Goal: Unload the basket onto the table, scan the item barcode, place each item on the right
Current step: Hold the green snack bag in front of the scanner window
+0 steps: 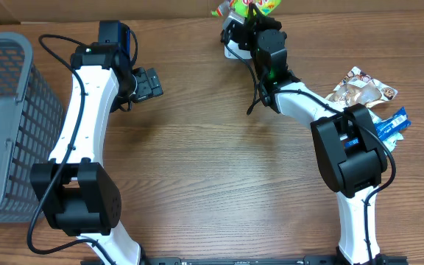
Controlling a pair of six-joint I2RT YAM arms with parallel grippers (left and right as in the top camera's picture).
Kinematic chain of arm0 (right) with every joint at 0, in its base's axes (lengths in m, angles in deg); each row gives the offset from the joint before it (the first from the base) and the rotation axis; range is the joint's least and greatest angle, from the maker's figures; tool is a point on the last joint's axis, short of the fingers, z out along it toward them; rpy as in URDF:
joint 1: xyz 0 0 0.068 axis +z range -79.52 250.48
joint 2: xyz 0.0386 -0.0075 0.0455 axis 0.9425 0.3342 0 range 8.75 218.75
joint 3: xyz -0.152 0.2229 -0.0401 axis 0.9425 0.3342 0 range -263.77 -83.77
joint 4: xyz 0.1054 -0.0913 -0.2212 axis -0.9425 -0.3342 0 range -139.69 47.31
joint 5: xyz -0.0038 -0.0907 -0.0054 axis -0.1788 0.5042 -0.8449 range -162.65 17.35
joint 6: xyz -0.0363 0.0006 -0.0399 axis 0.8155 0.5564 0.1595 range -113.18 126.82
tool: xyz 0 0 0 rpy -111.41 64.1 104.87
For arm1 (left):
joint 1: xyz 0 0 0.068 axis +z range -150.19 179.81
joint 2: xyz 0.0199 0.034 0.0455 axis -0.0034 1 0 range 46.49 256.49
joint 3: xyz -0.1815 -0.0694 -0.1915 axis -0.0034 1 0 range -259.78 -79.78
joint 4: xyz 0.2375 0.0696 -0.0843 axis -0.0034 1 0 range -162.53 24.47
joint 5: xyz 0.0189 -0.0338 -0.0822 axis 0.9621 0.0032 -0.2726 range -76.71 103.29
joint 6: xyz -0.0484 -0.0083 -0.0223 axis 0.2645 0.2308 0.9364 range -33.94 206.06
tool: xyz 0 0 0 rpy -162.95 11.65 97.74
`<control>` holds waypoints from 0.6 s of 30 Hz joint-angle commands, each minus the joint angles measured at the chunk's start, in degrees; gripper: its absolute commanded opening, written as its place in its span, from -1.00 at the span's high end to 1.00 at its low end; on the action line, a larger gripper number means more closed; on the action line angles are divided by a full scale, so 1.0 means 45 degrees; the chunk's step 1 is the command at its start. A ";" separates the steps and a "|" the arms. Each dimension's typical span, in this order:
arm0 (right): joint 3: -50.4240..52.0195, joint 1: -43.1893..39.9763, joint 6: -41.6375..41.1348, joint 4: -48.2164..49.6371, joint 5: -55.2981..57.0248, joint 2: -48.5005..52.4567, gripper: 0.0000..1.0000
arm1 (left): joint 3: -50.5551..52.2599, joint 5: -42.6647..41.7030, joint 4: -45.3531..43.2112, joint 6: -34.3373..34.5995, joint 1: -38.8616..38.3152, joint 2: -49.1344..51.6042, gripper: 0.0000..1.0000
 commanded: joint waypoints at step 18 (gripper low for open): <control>-0.0364 0.1326 -0.0092 -0.1277 -0.0534 -0.0675 0.93 | -0.0209 0.0117 -0.0015 0.0175 0.0019 0.0102 -1.00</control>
